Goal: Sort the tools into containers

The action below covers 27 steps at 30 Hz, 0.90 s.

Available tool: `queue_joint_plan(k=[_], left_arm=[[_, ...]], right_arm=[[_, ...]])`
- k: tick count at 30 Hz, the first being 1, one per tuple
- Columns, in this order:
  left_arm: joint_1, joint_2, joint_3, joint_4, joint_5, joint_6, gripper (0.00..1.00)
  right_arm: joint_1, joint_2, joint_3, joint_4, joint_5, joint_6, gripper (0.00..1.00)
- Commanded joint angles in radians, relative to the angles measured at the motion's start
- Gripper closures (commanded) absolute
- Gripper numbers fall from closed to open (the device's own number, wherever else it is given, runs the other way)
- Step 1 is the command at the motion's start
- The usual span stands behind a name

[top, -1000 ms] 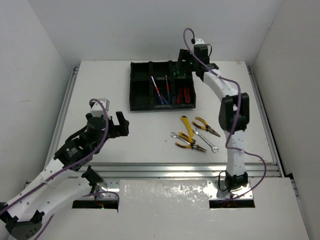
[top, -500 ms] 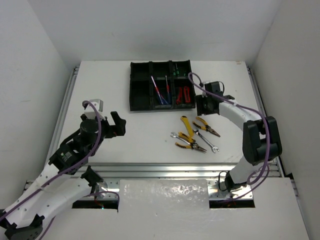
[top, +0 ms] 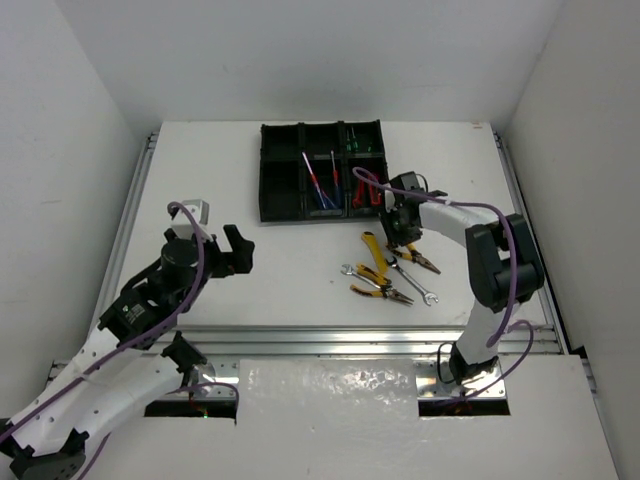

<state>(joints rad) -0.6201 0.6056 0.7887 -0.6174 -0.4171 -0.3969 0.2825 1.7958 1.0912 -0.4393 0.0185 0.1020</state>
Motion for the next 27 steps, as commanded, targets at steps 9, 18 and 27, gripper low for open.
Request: queue_joint_plan(k=[9, 18, 27], left_arm=[[0.011, -0.032, 0.0, 0.042, 0.001, 0.007, 0.04], [0.01, -0.018, 0.001, 0.042, 0.001, 0.007, 0.04], [0.011, -0.021, 0.0, 0.042, 0.0, 0.006, 0.04]], right_arm=[[0.026, 0.069, 0.053, -0.036, -0.012, -0.028, 0.71], [0.026, 0.137, 0.078, -0.039, 0.038, -0.025, 0.81], [0.026, 0.122, 0.065, -0.006, 0.031, -0.018, 0.92]])
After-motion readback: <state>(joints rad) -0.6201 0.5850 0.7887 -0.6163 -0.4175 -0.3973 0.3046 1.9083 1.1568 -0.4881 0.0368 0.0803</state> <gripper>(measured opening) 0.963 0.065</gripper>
